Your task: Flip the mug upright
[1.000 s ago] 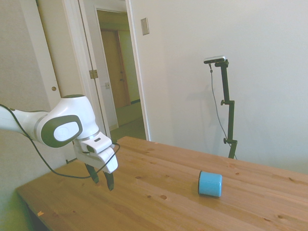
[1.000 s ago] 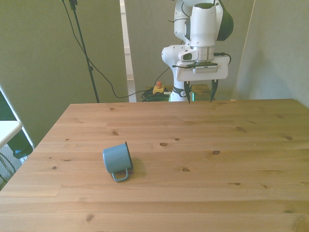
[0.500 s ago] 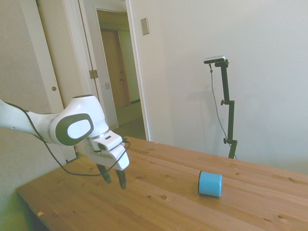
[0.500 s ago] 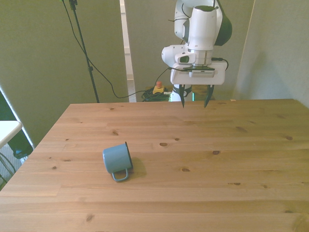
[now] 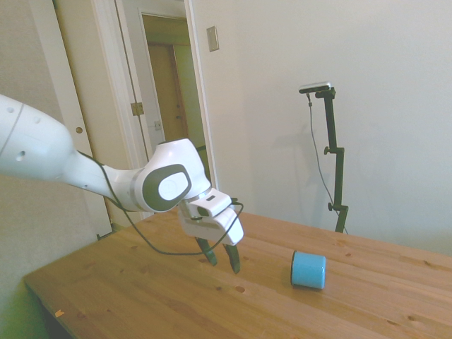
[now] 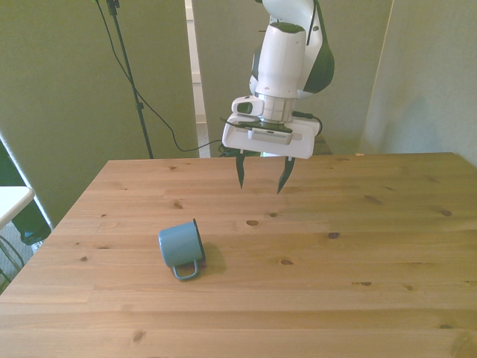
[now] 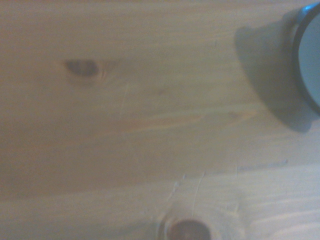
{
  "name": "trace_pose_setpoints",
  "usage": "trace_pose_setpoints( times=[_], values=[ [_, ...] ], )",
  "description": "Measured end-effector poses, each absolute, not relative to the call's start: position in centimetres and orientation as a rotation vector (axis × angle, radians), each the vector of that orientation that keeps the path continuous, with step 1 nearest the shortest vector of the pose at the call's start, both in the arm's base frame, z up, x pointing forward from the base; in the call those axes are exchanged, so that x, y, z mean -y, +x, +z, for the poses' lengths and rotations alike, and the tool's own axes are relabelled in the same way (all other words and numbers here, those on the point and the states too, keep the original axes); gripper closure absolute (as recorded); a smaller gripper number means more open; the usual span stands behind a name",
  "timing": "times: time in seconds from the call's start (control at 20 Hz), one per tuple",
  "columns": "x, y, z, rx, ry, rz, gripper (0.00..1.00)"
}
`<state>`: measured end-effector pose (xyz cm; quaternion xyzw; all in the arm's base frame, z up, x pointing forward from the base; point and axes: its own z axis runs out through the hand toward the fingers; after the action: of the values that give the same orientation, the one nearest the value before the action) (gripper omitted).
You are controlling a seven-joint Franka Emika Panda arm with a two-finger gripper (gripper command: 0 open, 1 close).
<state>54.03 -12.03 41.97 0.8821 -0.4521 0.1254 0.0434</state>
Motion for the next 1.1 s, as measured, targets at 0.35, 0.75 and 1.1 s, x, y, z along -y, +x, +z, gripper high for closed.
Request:
trace_pose_setpoints(
  times=[0.35, 0.75, 1.1],
  values=[
    [14.3, 57.7, 43.0, 1.375, 2.674, 0.457, 0.00],
    [18.9, 58.6, 42.1, 1.233, 2.571, 0.621, 0.00],
    [18.5, 59.8, 43.2, 1.181, 2.421, 0.743, 0.00]
  ],
)
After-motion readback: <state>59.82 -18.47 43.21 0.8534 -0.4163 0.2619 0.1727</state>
